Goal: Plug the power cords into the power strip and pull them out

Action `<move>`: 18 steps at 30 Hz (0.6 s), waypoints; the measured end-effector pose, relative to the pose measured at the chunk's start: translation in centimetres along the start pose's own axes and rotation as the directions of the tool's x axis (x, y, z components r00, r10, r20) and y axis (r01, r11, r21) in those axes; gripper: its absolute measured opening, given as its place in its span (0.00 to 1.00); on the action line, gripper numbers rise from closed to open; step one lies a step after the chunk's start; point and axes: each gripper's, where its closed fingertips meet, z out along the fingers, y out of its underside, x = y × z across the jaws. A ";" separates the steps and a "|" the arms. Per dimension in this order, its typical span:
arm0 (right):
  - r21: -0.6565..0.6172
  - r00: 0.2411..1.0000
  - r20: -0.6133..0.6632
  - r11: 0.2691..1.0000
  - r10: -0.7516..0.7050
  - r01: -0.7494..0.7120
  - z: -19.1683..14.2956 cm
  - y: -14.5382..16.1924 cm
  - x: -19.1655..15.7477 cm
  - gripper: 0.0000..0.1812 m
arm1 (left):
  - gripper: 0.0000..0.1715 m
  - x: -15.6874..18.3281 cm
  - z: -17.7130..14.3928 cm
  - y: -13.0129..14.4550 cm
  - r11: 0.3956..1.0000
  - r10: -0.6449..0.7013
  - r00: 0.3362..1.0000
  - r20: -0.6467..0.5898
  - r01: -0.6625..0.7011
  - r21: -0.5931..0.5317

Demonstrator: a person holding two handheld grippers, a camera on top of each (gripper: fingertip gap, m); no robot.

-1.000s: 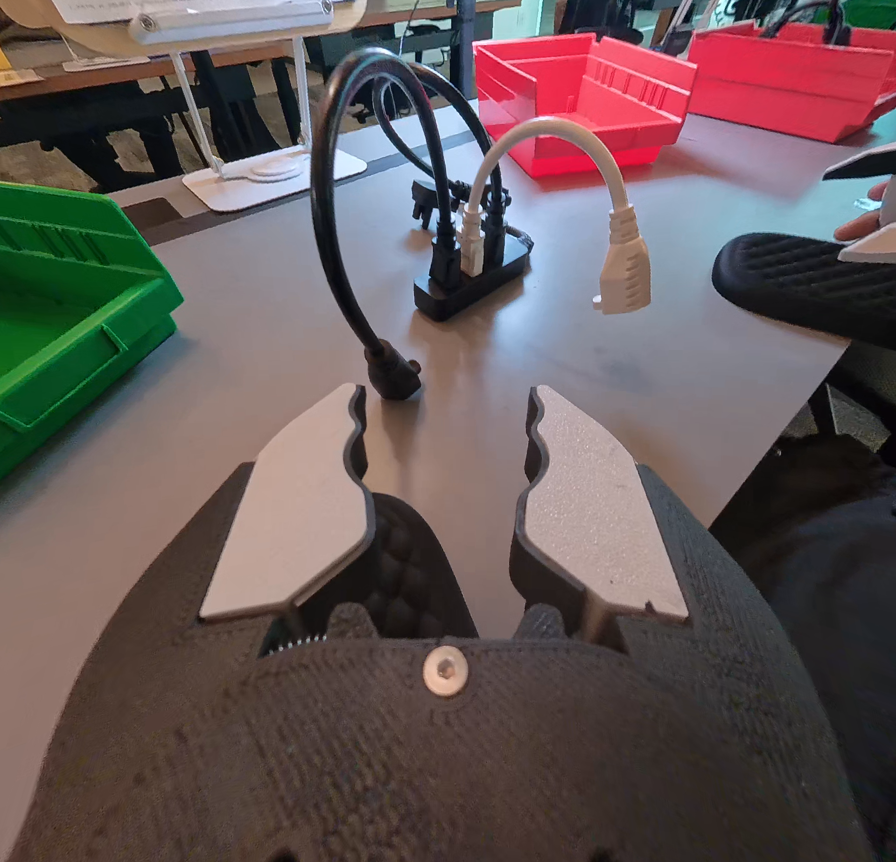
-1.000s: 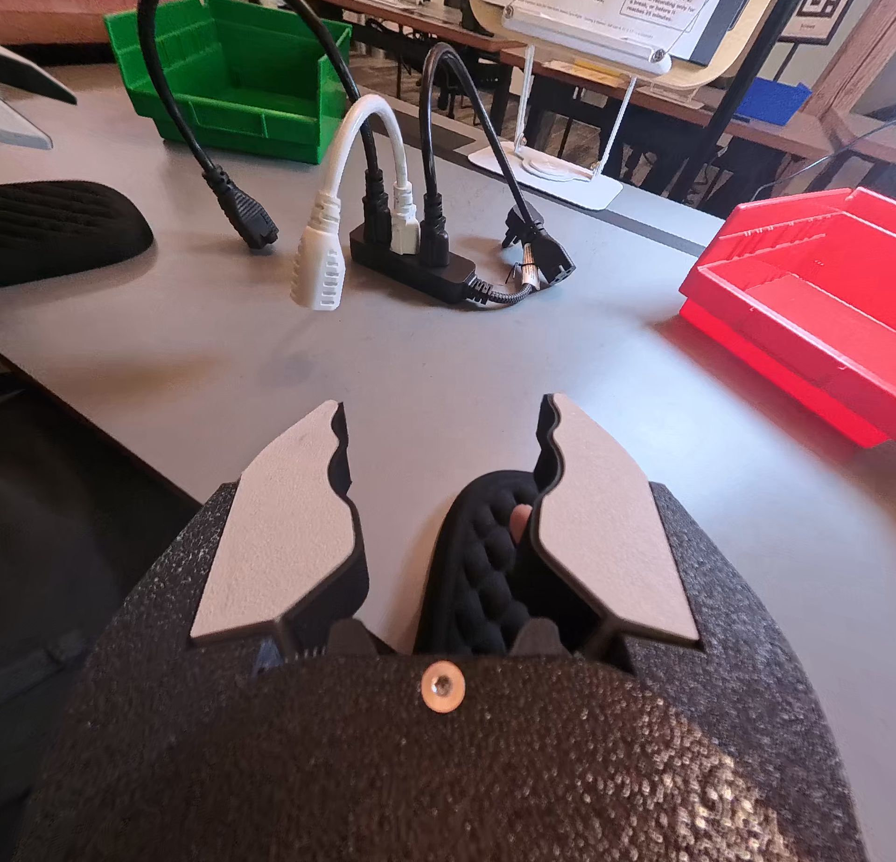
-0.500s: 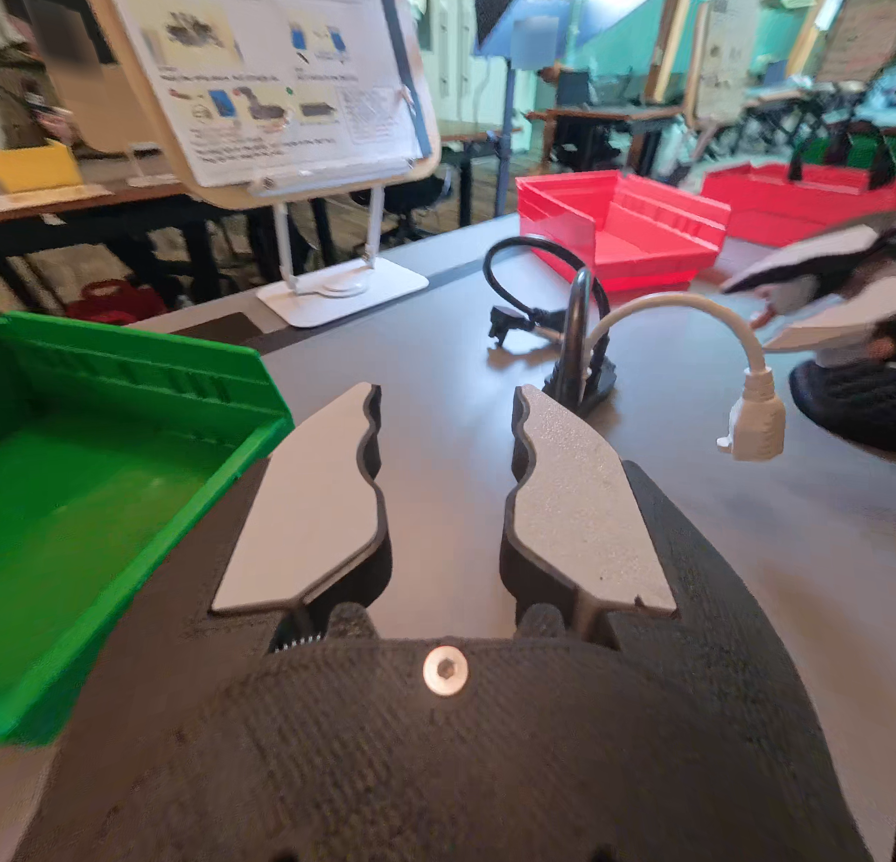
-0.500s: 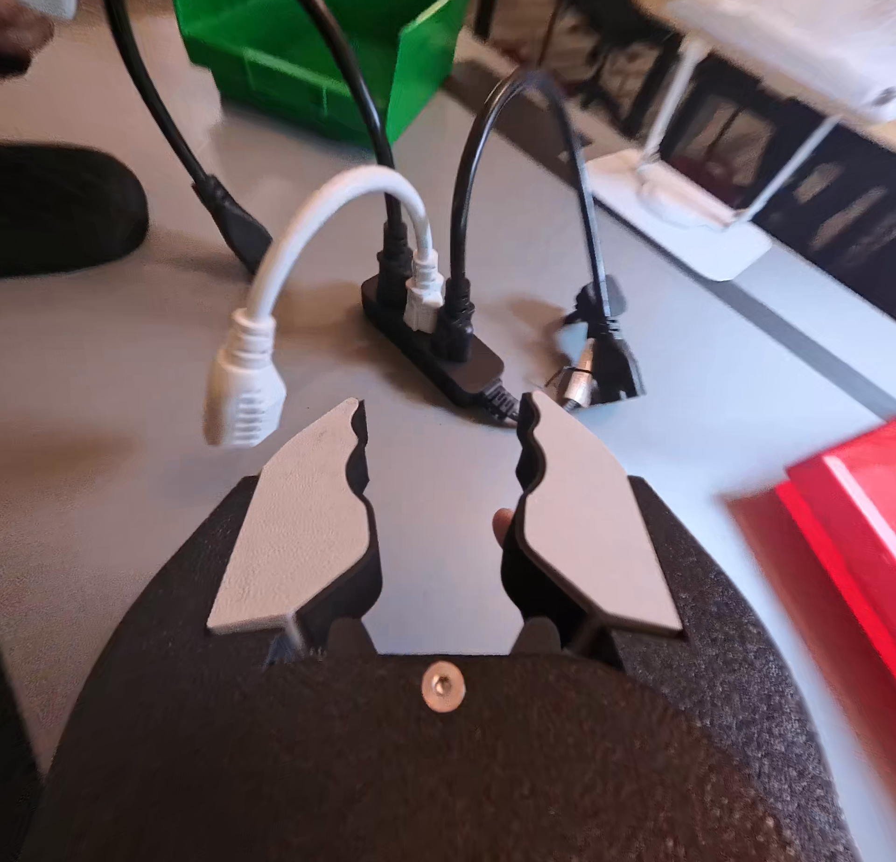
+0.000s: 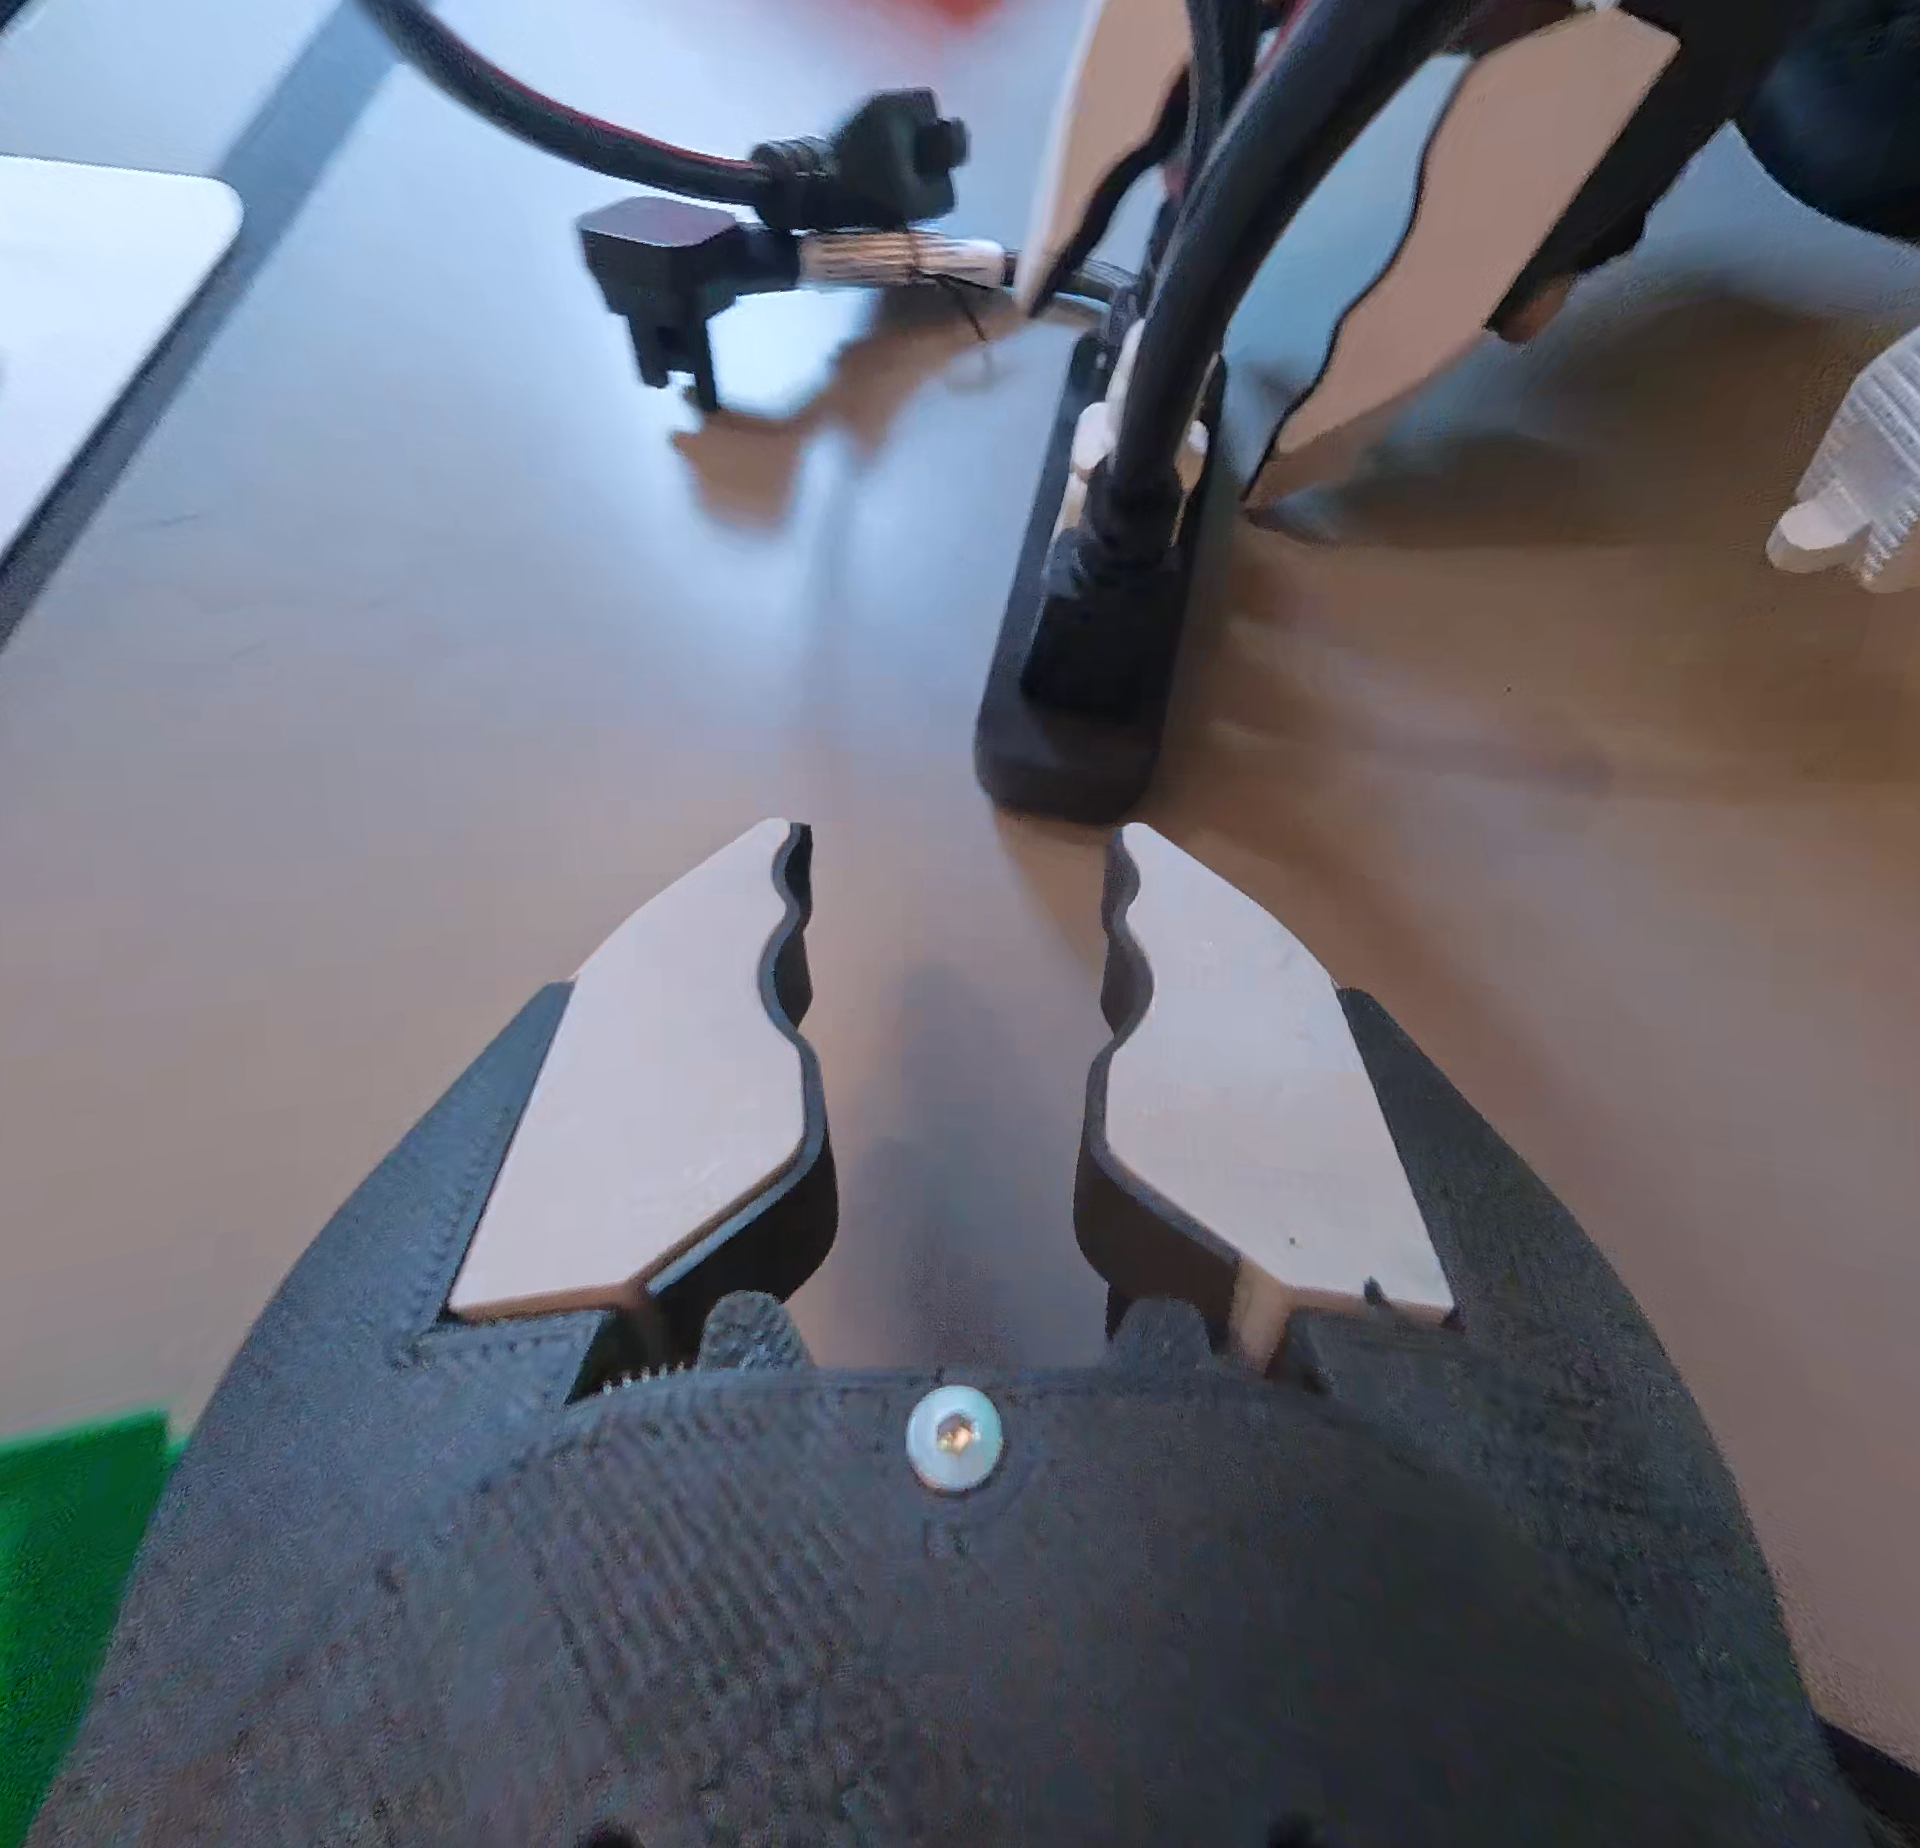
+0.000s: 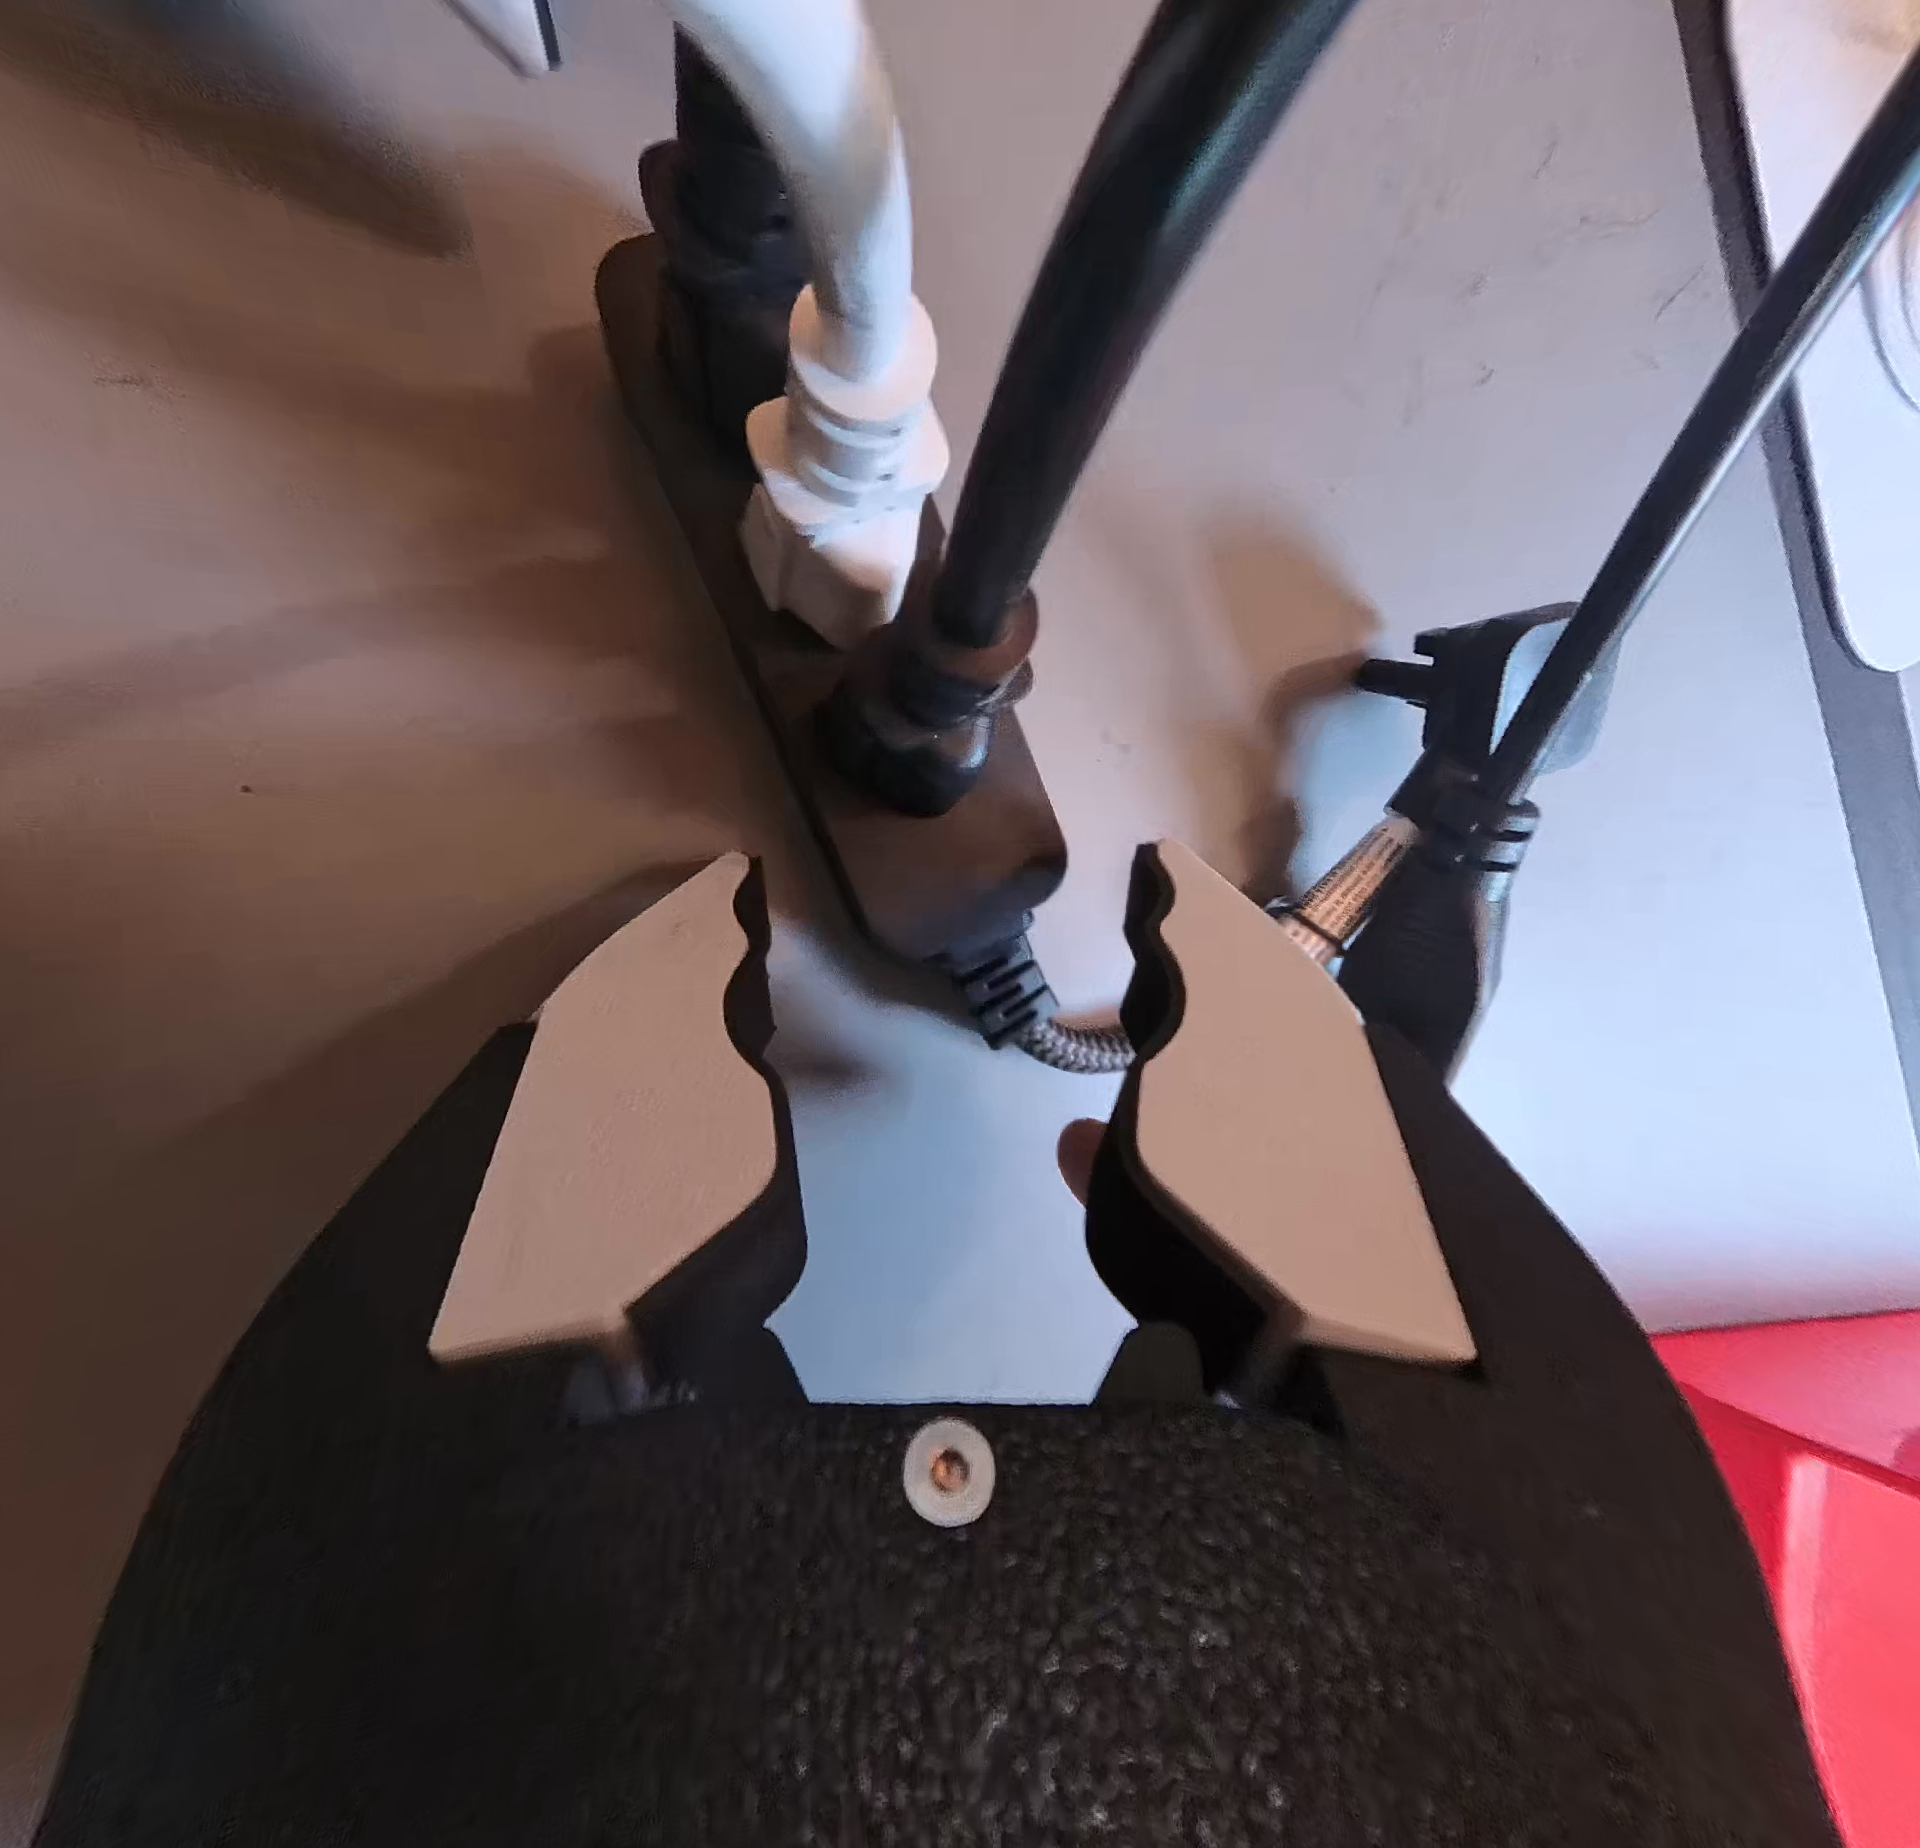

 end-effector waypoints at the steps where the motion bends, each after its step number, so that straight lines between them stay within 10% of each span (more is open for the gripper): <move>1: 0.007 0.999 0.032 1.000 0.007 -0.007 -0.2 -0.2 -0.2 0.38 | 0.32 0.3 0.5 -0.2 1.000 0.009 1.000 -0.027 -0.009 0.001; 7: 0.082 0.989 0.149 0.997 -0.012 0.000 -0.3 -2.9 -1.0 0.37 | 0.31 0.3 1.0 -1.0 0.999 0.017 0.997 -0.076 -0.014 0.038; 11: 0.138 0.965 0.162 0.973 -0.206 0.185 -0.1 -4.1 -1.1 0.17 | 0.30 -0.9 -0.4 -0.3 0.999 -0.005 1.000 -0.025 0.006 0.040; 18: 0.329 0.738 0.323 0.801 -0.593 0.500 -2.2 -3.7 -4.3 0.15 | 0.28 -1.5 -4.6 -3.1 0.982 0.088 0.993 0.085 -0.100 0.162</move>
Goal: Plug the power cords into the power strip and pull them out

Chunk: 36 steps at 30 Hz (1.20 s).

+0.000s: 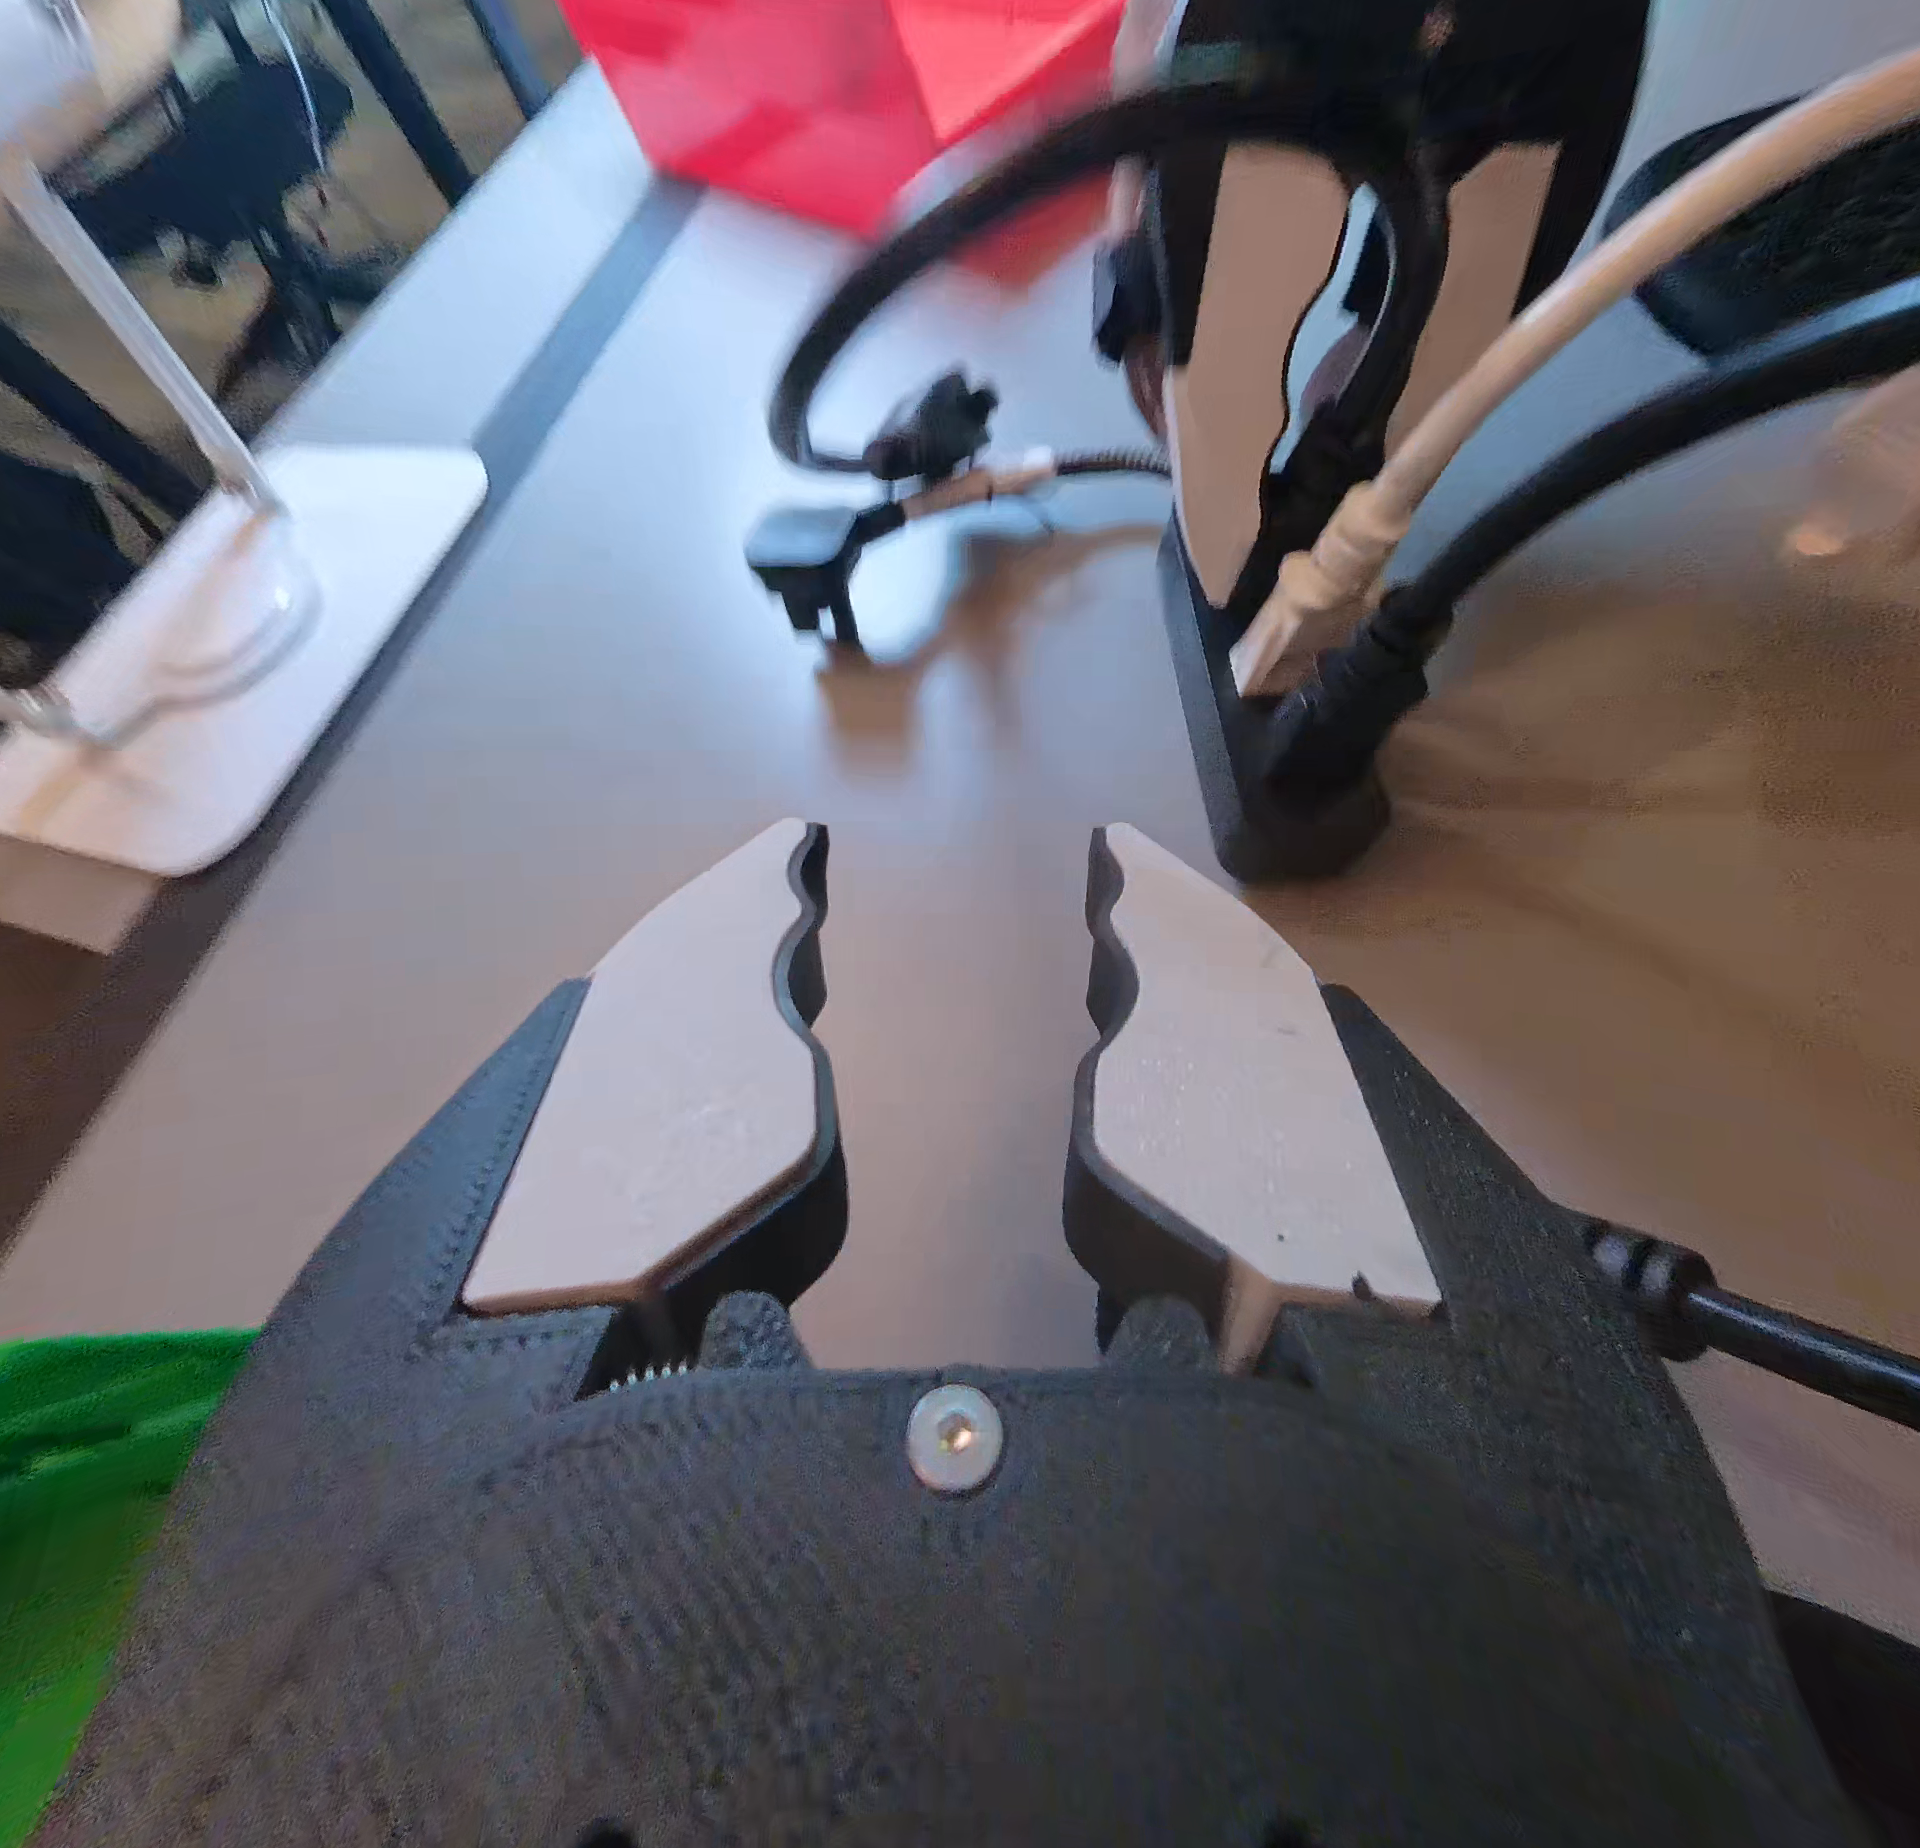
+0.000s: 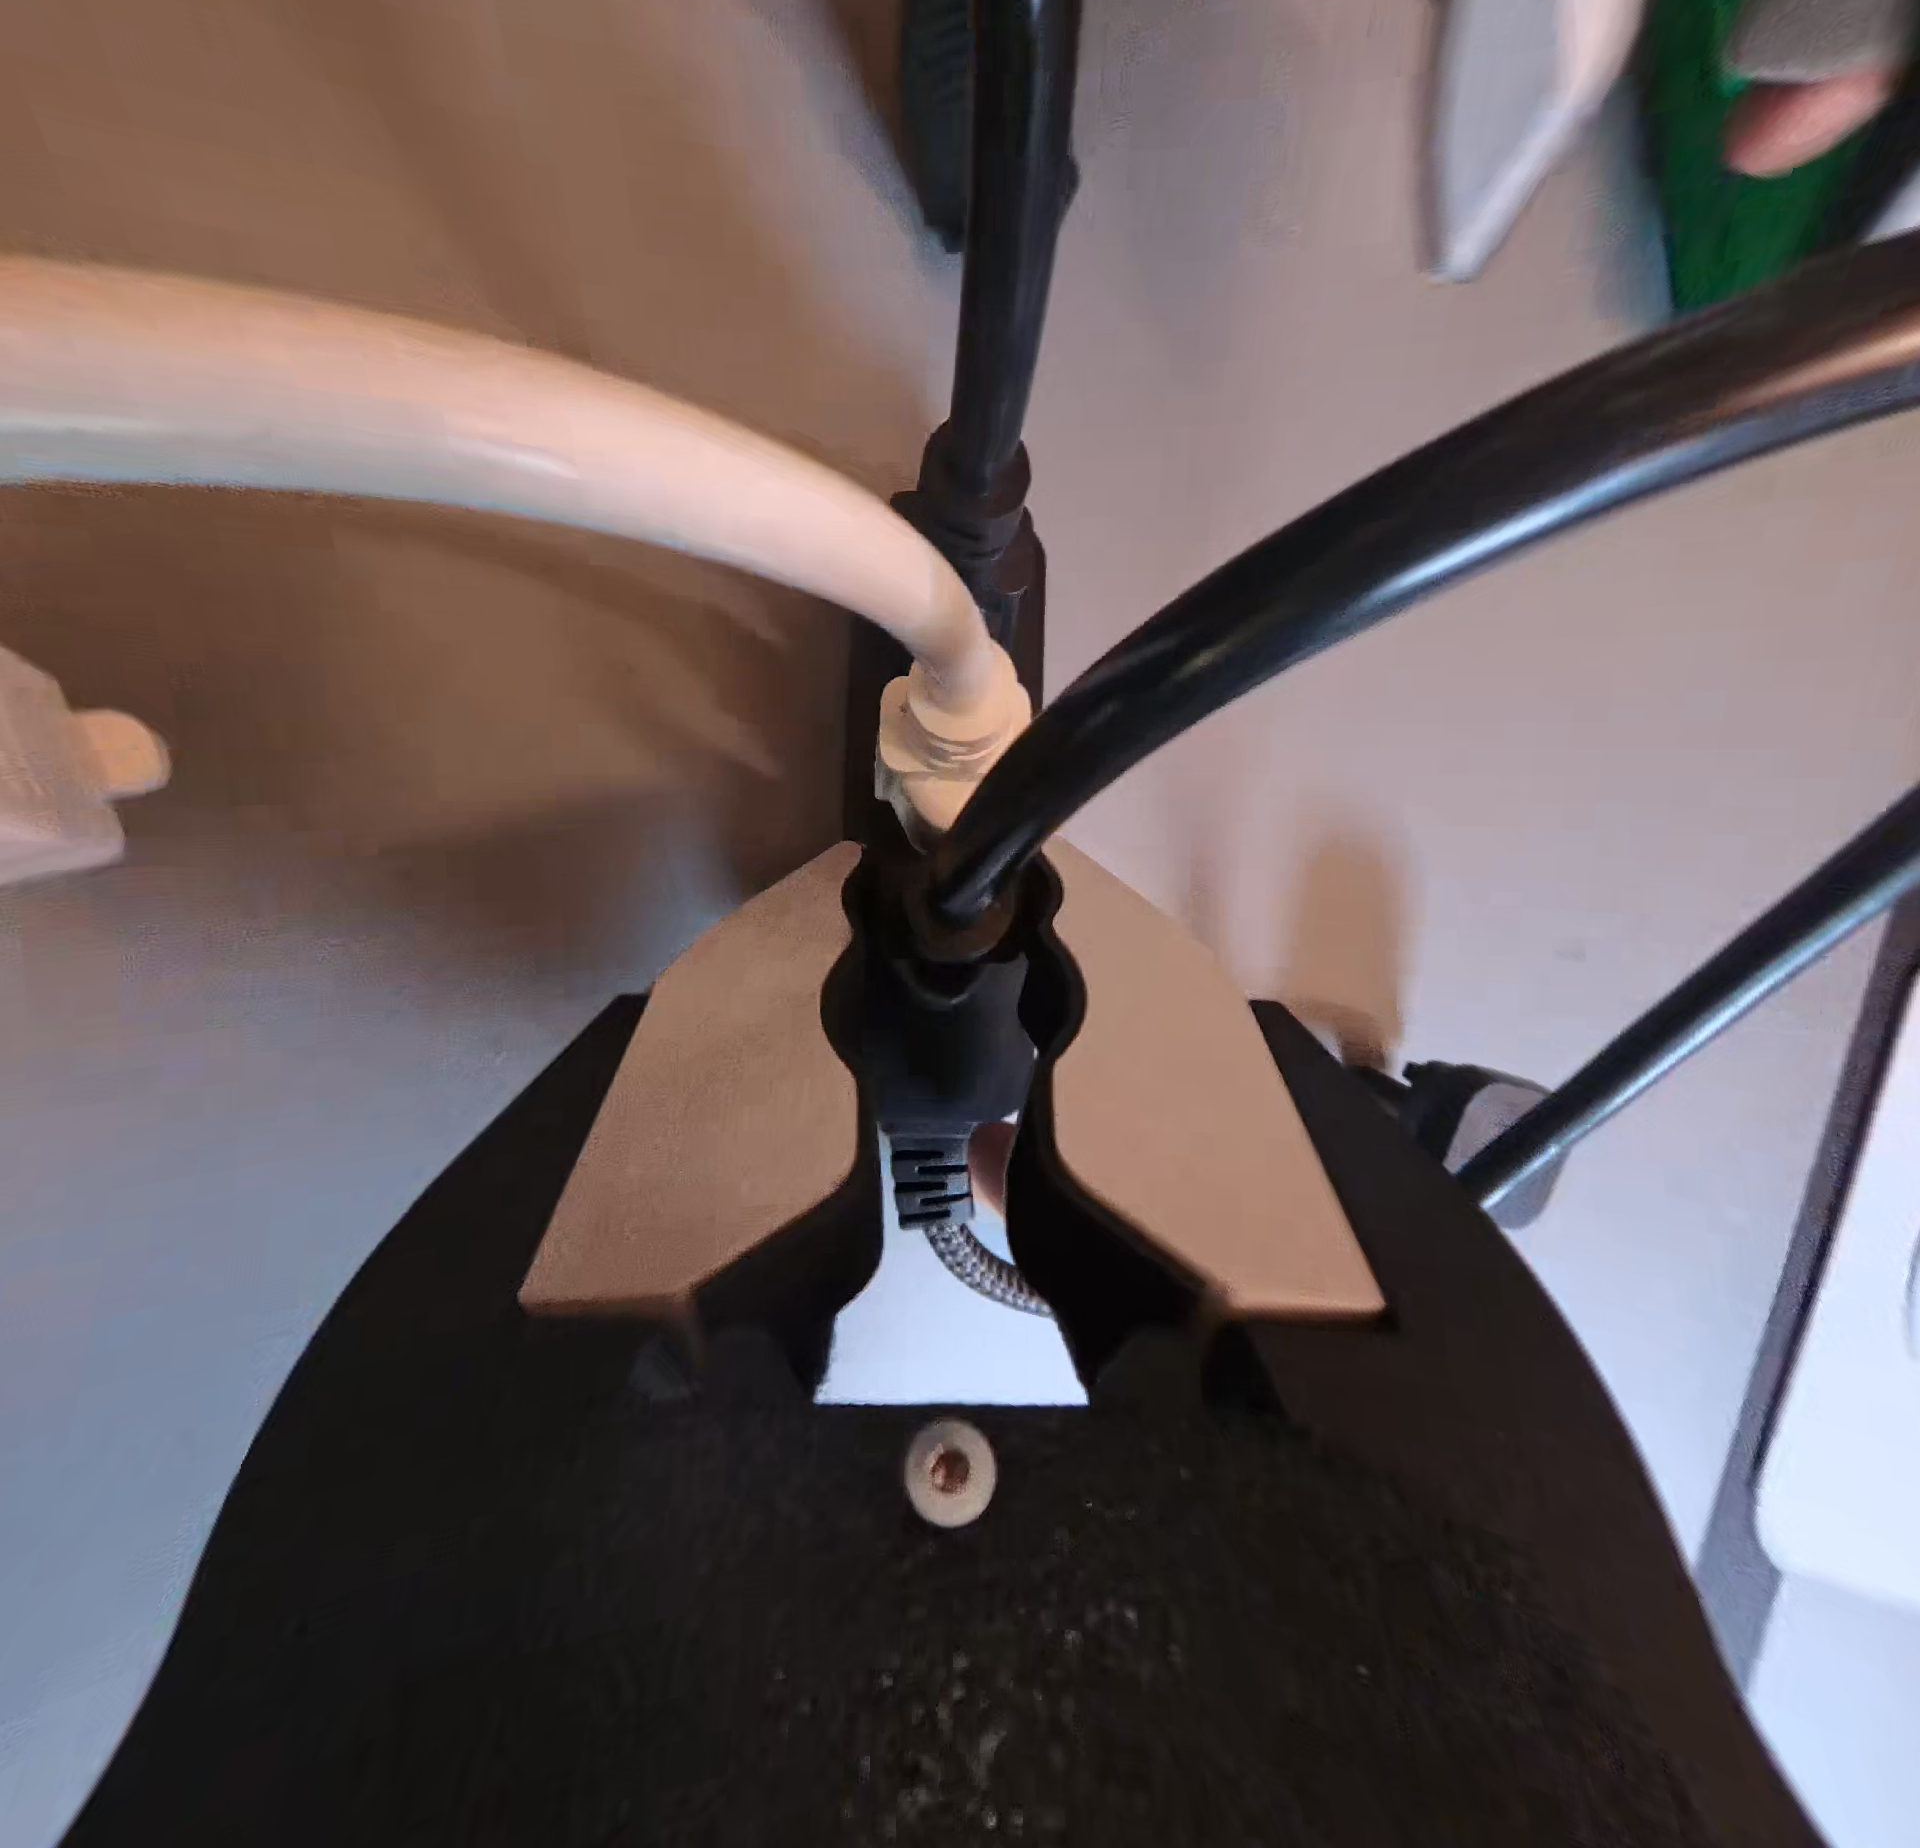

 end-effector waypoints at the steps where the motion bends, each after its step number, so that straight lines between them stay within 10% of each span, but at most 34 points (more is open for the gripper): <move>1: -0.002 0.999 0.024 0.999 -0.047 0.047 -0.1 -0.3 -0.4 0.15 | 0.28 0.1 -0.2 -1.0 0.999 0.037 0.999 0.006 -0.037 0.025; 8: -0.099 0.986 -0.018 0.981 -0.167 0.164 0.0 0.0 0.1 0.16 | 0.27 1.3 1.5 -5.1 0.965 0.238 0.971 -0.022 -0.234 0.119; 16: 0.032 0.930 -0.224 0.956 0.292 -0.292 -2.2 3.0 1.8 0.31 | 0.26 0.4 0.7 -4.3 0.972 0.222 0.969 0.105 -0.228 0.055; 27: 0.263 0.603 -0.165 0.624 0.780 -0.736 -2.1 3.3 -2.7 0.39 | 0.36 10.9 5.9 2.2 0.989 0.036 0.916 -0.400 -0.090 -0.117; 36: 0.205 0.466 -0.182 0.497 0.866 -0.843 -1.5 3.9 -1.1 0.44 | 0.23 10.6 7.6 1.9 0.979 -0.106 0.991 -0.077 0.091 -0.180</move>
